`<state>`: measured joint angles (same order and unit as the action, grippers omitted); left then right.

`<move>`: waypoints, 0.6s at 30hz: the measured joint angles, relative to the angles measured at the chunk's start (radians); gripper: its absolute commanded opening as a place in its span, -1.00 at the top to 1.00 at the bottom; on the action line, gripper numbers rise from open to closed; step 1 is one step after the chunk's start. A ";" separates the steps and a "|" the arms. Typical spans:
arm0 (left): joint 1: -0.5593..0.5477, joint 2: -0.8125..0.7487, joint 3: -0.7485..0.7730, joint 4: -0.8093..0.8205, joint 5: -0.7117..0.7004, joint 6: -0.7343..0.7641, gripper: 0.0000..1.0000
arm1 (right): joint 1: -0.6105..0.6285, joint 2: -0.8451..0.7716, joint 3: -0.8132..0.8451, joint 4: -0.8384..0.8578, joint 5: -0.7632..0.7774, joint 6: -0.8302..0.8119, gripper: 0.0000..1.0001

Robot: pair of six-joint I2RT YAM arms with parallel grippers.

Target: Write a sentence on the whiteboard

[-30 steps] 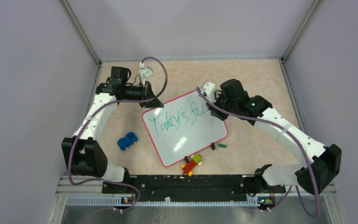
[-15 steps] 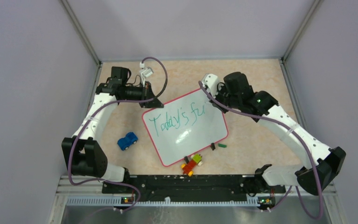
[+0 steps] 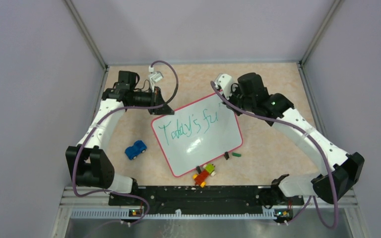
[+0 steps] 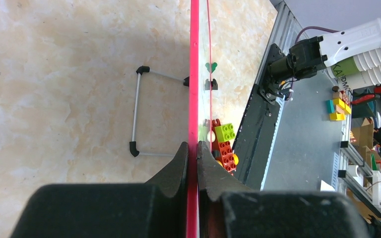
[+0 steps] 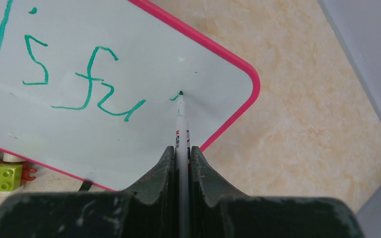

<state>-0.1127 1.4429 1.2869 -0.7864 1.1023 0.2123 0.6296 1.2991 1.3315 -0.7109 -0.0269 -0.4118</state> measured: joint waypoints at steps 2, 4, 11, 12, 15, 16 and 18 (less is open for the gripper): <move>0.000 0.000 0.000 0.000 0.000 0.000 1.00 | 0.000 0.001 0.007 0.008 0.000 0.000 1.00; 0.000 0.000 0.000 0.000 0.000 0.000 1.00 | 0.000 0.003 0.012 0.014 0.000 0.000 1.00; 0.000 0.000 0.000 0.000 0.000 0.000 1.00 | -0.001 0.005 0.010 0.014 -0.008 0.000 1.00; 0.000 0.000 0.000 0.000 0.000 0.000 1.00 | -0.002 0.005 0.008 0.014 -0.011 0.000 1.00; 0.000 0.000 0.000 0.000 -0.002 0.000 1.00 | -0.003 0.003 -0.011 0.014 -0.023 0.002 1.00; 0.000 0.000 0.000 0.001 -0.003 0.000 1.00 | -0.003 0.003 -0.020 0.013 -0.026 0.003 1.00; 0.000 0.000 -0.001 0.002 -0.008 0.000 1.00 | -0.003 -0.002 -0.043 0.008 -0.036 0.004 1.00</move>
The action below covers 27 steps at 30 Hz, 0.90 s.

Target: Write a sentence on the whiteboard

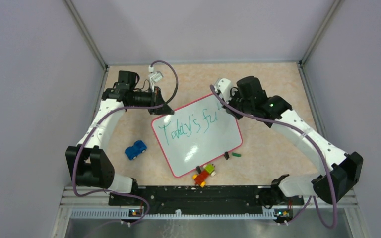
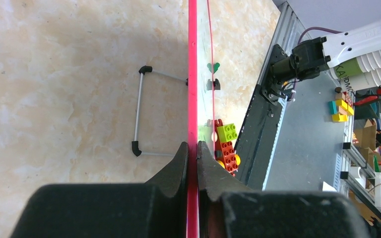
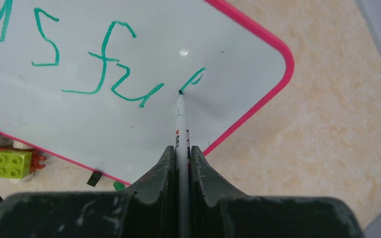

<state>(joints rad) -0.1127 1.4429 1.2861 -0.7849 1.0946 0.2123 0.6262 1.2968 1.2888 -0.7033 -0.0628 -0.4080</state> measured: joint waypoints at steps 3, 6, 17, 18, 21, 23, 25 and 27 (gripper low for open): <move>0.000 0.000 0.000 0.000 0.000 0.000 1.00 | 0.000 -0.012 -0.023 -0.011 -0.013 0.003 1.00; 0.000 0.000 0.000 0.000 0.000 0.000 1.00 | 0.000 -0.026 -0.048 -0.016 -0.023 0.009 1.00; 0.000 0.000 0.000 -0.001 0.008 0.000 1.00 | 0.000 -0.037 -0.047 -0.072 -0.035 0.008 1.00; 0.000 0.000 0.000 -0.001 0.008 0.000 1.00 | 0.000 -0.037 -0.033 -0.079 -0.035 0.008 1.00; 0.000 0.000 0.000 -0.001 0.008 0.000 1.00 | 0.000 -0.037 0.031 -0.090 -0.024 0.002 1.00; 0.000 0.000 0.000 -0.001 0.008 0.000 1.00 | -0.001 -0.037 0.065 -0.088 -0.013 -0.005 1.00; 0.000 0.000 0.000 -0.001 0.008 0.000 1.00 | -0.002 -0.037 0.084 -0.082 -0.005 -0.013 1.00; 0.000 0.000 0.000 -0.001 0.008 0.000 1.00 | -0.005 -0.036 0.092 -0.079 0.005 -0.021 1.00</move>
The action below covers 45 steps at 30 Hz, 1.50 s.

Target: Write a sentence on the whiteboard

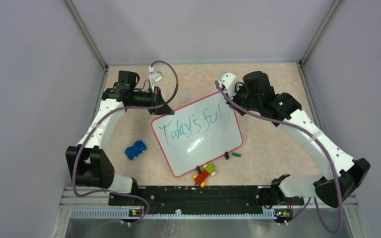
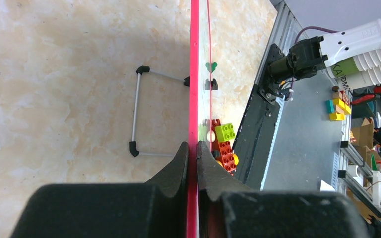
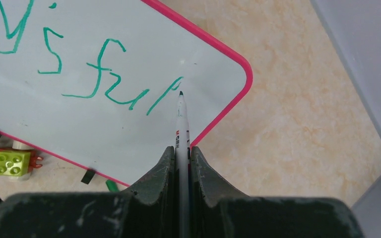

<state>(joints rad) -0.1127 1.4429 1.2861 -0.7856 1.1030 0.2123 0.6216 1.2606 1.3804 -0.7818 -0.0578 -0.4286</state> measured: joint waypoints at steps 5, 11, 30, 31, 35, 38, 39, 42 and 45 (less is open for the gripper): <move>0.000 0.000 0.000 0.000 0.000 0.000 1.00 | -0.018 0.022 0.002 0.012 0.013 -0.013 1.00; 0.000 0.000 0.000 0.000 0.000 0.000 1.00 | -0.031 0.054 0.002 0.025 0.019 -0.018 1.00; 0.000 0.000 0.000 0.000 -0.007 0.000 1.00 | -0.031 0.013 -0.128 0.029 -0.025 -0.013 1.00; 0.000 0.000 0.000 0.000 -0.007 0.000 1.00 | -0.031 0.008 -0.137 0.028 -0.027 -0.013 1.00; 0.000 0.000 0.000 0.000 -0.004 0.000 1.00 | -0.031 -0.006 -0.158 0.012 -0.031 -0.013 1.00; 0.000 0.000 -0.001 0.000 -0.001 0.000 1.00 | -0.031 -0.011 -0.162 0.002 -0.029 -0.014 1.00; 0.000 0.000 -0.002 0.000 0.000 0.000 1.00 | -0.031 -0.012 -0.162 -0.001 -0.025 -0.014 1.00; 0.000 0.000 -0.002 0.000 0.000 0.000 1.00 | -0.031 -0.013 -0.160 -0.017 -0.013 -0.016 1.00; 0.000 0.000 -0.002 0.000 0.000 0.000 1.00 | -0.032 -0.013 -0.122 -0.061 -0.011 -0.018 1.00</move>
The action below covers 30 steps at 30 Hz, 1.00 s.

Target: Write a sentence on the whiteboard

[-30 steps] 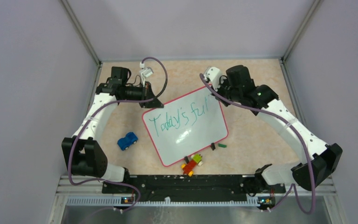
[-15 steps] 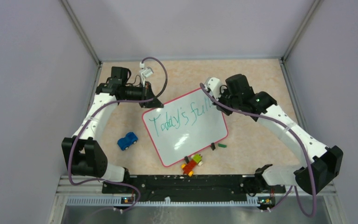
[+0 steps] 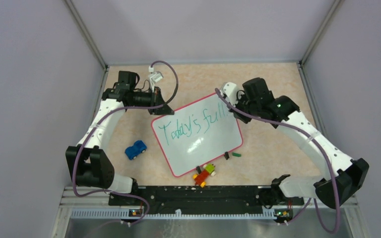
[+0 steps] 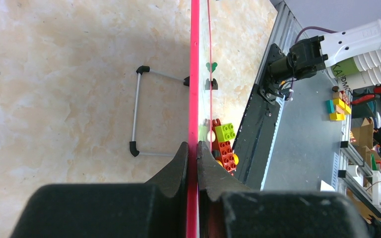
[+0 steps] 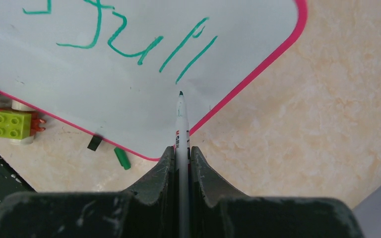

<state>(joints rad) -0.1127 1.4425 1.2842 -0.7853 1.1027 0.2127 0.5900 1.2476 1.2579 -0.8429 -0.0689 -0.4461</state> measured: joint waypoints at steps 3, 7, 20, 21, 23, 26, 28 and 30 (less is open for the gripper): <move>0.000 -0.001 -0.001 0.001 0.000 0.000 1.00 | -0.001 0.000 0.083 -0.037 -0.019 0.001 1.00; 0.000 -0.013 -0.014 0.011 0.000 -0.002 1.00 | -0.003 -0.005 0.170 -0.045 -0.105 0.010 1.00; -0.013 -0.034 -0.072 0.014 -0.002 -0.006 0.22 | 0.068 -0.024 0.012 0.071 -0.345 0.128 1.00; -0.014 -0.034 -0.074 0.013 -0.002 -0.006 0.21 | 0.078 -0.024 0.002 0.081 -0.352 0.136 1.00; -0.014 -0.034 -0.074 0.014 -0.002 -0.006 0.18 | 0.105 -0.024 -0.023 0.116 -0.367 0.150 1.00; -0.014 -0.034 -0.074 0.014 -0.002 -0.006 0.17 | 0.146 -0.027 -0.061 0.167 -0.383 0.172 1.00; -0.014 -0.034 -0.074 0.014 -0.001 -0.006 0.21 | 0.171 -0.027 -0.077 0.190 -0.394 0.184 1.00; -0.014 -0.034 -0.074 0.014 -0.001 -0.006 0.25 | 0.197 -0.027 -0.090 0.217 -0.397 0.190 1.00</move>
<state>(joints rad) -0.1272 1.4090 1.2106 -0.7715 1.1015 0.2066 0.7868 1.2209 1.1679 -0.6258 -0.4664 -0.2562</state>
